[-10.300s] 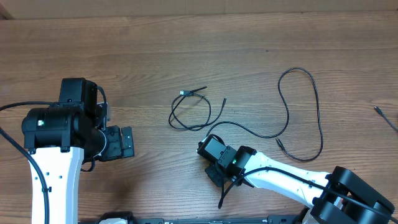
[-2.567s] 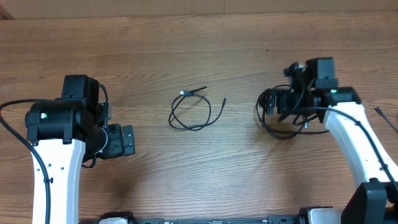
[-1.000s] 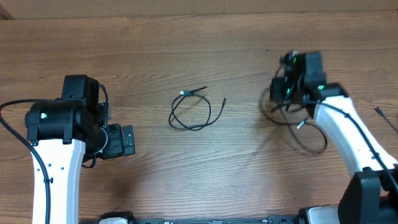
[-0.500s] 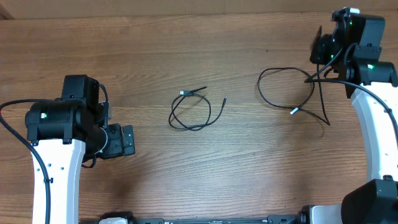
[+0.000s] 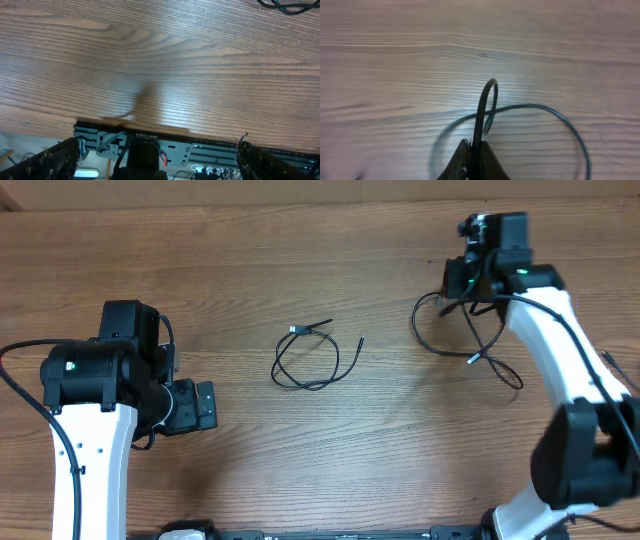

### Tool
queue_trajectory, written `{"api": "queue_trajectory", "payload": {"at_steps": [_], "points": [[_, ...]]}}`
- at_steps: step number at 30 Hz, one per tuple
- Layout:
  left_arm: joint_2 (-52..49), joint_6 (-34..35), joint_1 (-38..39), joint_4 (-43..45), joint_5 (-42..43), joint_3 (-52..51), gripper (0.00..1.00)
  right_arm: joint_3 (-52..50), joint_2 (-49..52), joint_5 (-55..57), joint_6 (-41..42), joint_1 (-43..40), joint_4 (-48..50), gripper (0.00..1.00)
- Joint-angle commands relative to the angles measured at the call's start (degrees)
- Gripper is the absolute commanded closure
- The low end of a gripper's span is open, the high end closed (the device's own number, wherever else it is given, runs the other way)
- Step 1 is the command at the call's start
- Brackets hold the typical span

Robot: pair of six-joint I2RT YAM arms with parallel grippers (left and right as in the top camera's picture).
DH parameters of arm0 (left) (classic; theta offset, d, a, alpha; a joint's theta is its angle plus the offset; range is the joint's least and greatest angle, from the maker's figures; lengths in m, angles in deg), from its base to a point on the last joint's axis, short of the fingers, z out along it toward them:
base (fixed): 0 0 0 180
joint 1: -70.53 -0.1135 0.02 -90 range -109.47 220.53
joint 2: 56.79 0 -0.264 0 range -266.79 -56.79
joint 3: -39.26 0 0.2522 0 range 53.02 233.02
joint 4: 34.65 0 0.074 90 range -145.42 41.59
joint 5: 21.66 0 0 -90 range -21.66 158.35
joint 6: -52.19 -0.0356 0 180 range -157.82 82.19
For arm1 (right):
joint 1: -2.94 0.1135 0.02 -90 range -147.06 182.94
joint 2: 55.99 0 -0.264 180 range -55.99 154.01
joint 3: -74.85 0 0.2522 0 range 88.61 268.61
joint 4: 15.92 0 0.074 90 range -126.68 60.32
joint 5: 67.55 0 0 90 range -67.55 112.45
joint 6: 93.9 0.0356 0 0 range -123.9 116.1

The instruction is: Untangle cables

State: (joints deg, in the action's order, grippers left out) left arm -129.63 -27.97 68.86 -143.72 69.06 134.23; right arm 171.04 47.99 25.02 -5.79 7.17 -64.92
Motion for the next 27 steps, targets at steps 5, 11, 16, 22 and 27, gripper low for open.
{"api": "queue_trajectory", "payload": {"at_steps": [5,11,16,22,27], "points": [[-0.24,-1.29,-0.55,0.04,0.39,0.70,0.01,1.90,-2.08,17.79,5.16,0.79,2.05,0.96],[-0.24,-1.29,-0.55,0.04,0.39,0.70,0.00,1.92,-3.10,21.18,13.16,0.81,1.97,0.96],[-0.24,-1.29,-0.55,0.04,0.39,0.70,0.00,1.90,-1.33,18.56,15.61,1.88,1.77,0.96],[-0.24,-1.29,-0.55,0.04,0.39,0.70,0.00,0.96,1.73,11.41,15.15,3.69,1.66,0.81],[-0.24,-1.29,-0.55,0.04,0.39,0.70,0.01,-0.66,4.66,2.84,13.22,4.57,1.73,0.31]]}}
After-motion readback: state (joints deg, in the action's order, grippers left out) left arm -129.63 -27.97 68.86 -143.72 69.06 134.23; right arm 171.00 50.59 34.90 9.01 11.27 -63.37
